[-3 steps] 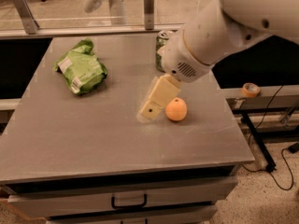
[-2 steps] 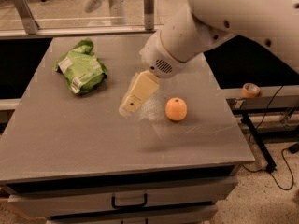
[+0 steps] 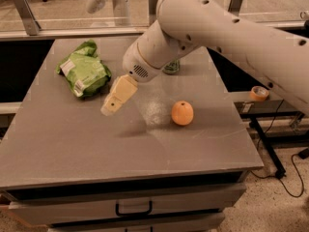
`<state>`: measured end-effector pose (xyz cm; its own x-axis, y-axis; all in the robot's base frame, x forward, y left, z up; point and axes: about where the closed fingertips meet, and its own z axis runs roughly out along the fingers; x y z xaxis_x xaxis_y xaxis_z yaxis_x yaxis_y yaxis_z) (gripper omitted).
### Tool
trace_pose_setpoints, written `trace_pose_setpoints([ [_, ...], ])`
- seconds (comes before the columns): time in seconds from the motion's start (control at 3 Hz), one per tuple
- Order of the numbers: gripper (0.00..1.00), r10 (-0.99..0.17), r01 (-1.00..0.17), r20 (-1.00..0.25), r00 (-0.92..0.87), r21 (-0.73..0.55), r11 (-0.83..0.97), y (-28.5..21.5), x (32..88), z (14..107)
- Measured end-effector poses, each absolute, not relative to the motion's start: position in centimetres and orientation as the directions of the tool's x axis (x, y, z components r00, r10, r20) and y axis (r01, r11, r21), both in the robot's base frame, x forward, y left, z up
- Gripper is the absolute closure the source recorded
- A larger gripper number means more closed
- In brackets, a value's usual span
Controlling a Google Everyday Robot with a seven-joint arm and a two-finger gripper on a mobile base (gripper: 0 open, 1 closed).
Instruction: Pick green rice chip bag
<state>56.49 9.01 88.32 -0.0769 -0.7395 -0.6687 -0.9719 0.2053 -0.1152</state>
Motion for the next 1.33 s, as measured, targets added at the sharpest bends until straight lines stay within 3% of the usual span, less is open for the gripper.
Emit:
trace_pose_setpoints([
  [1.0,0.0,-0.673,-0.957,-0.723,-0.154,-0.06,0.283,16.8,64.0,87.8],
  [1.33,0.18,-0.664,-0.957,-0.733,-0.148,-0.064,0.284,18.2,65.8,87.0],
])
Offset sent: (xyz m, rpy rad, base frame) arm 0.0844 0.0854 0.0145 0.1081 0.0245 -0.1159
